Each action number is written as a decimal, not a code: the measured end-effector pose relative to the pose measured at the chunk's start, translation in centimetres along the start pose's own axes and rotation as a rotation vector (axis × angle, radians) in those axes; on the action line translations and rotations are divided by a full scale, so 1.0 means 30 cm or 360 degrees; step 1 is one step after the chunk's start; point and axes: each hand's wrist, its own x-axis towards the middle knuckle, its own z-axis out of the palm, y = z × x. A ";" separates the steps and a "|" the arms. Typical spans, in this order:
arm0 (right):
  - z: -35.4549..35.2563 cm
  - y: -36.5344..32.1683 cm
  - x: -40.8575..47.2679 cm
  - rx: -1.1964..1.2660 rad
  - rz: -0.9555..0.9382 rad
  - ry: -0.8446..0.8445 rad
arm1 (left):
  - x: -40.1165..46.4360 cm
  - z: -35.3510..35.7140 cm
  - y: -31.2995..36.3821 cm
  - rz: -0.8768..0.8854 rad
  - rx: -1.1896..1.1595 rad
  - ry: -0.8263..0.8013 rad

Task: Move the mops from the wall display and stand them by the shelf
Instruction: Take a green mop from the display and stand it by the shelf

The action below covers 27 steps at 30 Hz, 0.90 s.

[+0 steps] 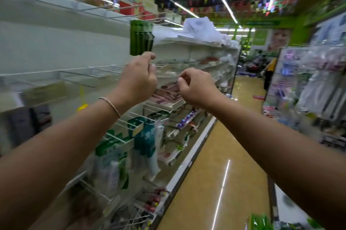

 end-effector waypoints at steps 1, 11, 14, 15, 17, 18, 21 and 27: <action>-0.005 0.049 0.004 -0.0019 0.0038 0.0001 | 0.019 0.058 0.006 0.0015 -0.0030 -0.0043; 0.033 0.492 0.154 -0.0236 0.0435 0.0065 | 0.295 0.625 -0.057 0.0098 -0.0157 -0.0505; 0.040 0.615 0.227 -0.0276 0.0605 0.0105 | 0.404 0.767 -0.077 0.0121 -0.0182 -0.0601; 0.046 0.656 0.243 -0.0290 0.0650 0.0119 | 0.438 0.816 -0.084 0.0138 -0.0184 -0.0620; 0.071 0.742 0.266 -0.0302 0.0737 0.0137 | 0.496 0.908 -0.092 0.0163 -0.0221 -0.0641; 0.086 0.785 0.276 -0.0311 0.0771 0.0133 | 0.521 0.955 -0.093 0.0168 -0.0247 -0.0655; 0.115 0.915 0.309 -0.0328 0.0880 0.0112 | 0.575 1.099 -0.085 0.0190 -0.0284 -0.0725; 0.133 1.174 0.408 -0.0374 0.0931 0.0184 | 0.692 1.410 -0.066 0.0252 -0.0297 -0.0790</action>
